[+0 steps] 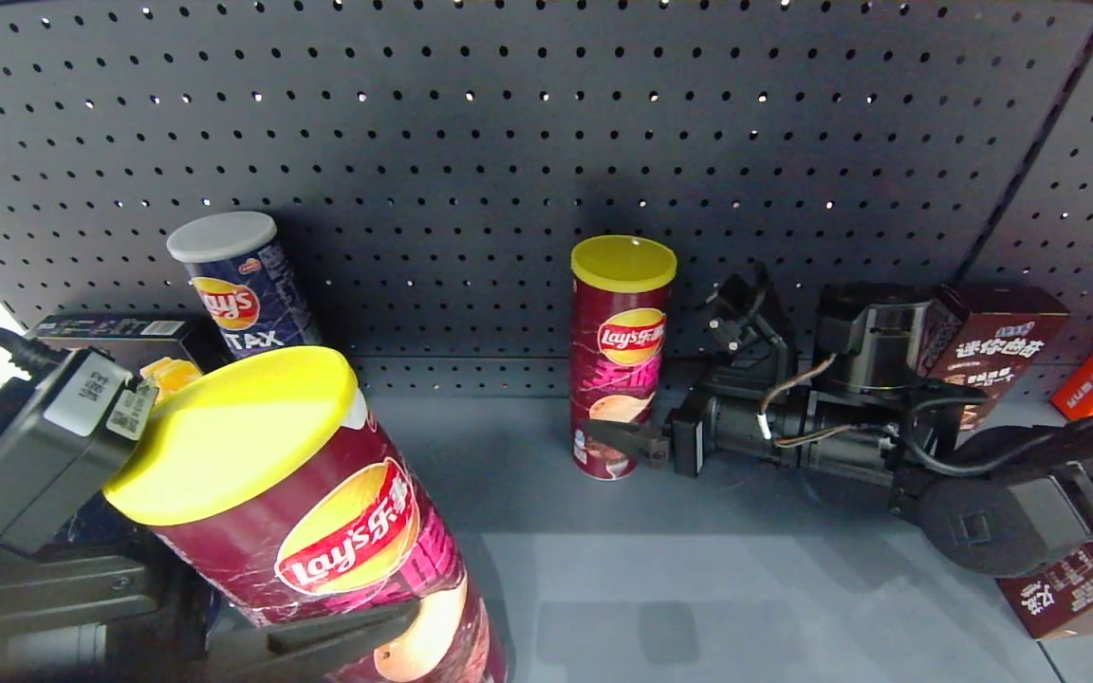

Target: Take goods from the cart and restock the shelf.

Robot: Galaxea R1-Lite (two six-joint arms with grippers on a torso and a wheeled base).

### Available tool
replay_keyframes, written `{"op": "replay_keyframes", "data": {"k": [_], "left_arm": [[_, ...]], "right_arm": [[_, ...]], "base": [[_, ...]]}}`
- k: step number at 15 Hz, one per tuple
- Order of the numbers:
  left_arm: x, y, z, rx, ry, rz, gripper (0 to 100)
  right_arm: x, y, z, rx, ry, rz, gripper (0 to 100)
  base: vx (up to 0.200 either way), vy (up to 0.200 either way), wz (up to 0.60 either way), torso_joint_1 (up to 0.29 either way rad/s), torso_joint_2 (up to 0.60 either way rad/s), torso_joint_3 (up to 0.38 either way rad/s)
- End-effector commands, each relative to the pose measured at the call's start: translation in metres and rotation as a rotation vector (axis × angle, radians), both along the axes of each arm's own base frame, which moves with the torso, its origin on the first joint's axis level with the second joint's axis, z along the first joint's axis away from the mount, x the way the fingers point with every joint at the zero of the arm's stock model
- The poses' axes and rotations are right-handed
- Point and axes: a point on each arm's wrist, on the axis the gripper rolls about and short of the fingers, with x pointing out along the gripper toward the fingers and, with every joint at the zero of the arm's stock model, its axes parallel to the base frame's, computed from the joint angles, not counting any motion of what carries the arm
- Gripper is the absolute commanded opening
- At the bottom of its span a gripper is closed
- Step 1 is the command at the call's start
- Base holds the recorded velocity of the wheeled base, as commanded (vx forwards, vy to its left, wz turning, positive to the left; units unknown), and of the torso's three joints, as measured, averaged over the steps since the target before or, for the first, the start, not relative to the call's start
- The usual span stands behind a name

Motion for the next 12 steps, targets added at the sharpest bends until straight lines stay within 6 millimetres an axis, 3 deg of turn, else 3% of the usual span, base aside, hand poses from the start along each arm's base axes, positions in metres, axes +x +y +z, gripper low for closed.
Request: {"op": "replay_keyframes", "data": {"k": [1, 5, 6, 12], "left_arm": [[0.0, 0.0, 0.0001, 0.0, -0.001, 0.0, 0], [0.0, 0.0001, -0.0001, 0.0, 0.001, 0.0, 0], [-0.0007, 0.0005, -0.0026, 0.004, 0.006, 0.0, 0], [-0.0011, 0.0007, -0.0046, 0.007, 0.011, 0.0, 0]], "right_arm": [[0.0037, 0.0024, -0.0079, -0.011, 0.017, 0.001, 100], [0.0089, 0.0058, -0.0135, -0.011, 0.02, 0.001, 100], [0.0104, 0.0071, -0.0149, -0.008, 0.015, 0.015, 0], [0.0078, 0.0068, -0.0138, -0.004, 0.012, 0.019, 0]], "base": [[0.0, 0.0, 0.0, 0.0, 0.0, 0.0], [0.0, 0.0, 0.0, 0.0, 0.0, 0.0], [0.0, 0.0, 0.0, 0.0, 0.0, 0.0], [0.0, 0.0, 0.0, 0.0, 0.0, 0.0]]}}
